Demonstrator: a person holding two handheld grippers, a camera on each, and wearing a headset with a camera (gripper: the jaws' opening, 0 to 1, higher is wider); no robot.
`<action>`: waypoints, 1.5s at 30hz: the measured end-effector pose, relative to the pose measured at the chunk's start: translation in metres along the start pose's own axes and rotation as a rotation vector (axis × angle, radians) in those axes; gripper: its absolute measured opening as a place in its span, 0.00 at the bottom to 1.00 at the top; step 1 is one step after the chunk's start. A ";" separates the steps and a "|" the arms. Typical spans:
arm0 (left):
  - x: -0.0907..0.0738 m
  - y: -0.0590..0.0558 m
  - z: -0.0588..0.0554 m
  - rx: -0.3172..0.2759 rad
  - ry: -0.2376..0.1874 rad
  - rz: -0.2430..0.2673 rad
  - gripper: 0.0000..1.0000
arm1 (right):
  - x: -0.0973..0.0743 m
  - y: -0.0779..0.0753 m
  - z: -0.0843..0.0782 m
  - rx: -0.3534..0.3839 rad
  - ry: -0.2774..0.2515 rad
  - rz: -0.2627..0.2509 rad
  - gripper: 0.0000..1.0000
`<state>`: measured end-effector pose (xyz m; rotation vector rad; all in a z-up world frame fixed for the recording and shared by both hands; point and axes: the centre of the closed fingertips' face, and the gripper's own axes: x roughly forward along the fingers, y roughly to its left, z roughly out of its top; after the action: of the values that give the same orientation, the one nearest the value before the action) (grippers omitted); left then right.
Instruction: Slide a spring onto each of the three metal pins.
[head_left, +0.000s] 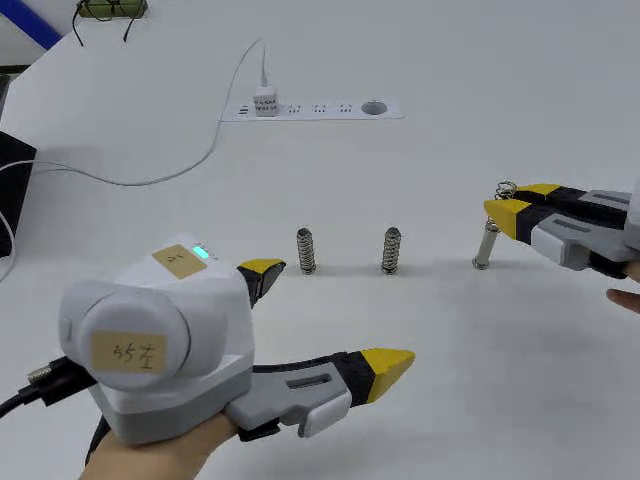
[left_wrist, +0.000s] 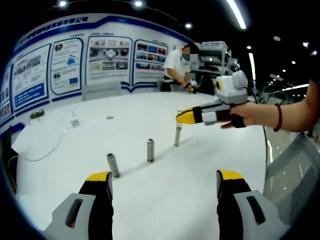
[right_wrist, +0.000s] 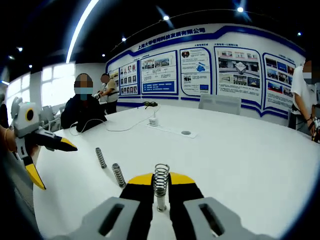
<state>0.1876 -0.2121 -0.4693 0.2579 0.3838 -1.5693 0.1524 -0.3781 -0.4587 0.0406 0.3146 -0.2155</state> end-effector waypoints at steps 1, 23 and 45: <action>0.000 0.000 0.000 -0.001 0.000 0.000 0.87 | 0.000 0.000 -0.001 0.000 0.002 -0.003 0.12; 0.001 0.002 -0.007 -0.010 0.016 0.000 0.86 | 0.009 0.006 -0.035 0.017 0.105 0.003 0.12; 0.000 0.006 -0.006 -0.014 0.014 0.012 0.85 | 0.011 0.013 -0.048 0.012 0.150 0.009 0.12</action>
<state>0.1926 -0.2100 -0.4759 0.2605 0.4036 -1.5532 0.1507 -0.3645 -0.5079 0.0698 0.4622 -0.2056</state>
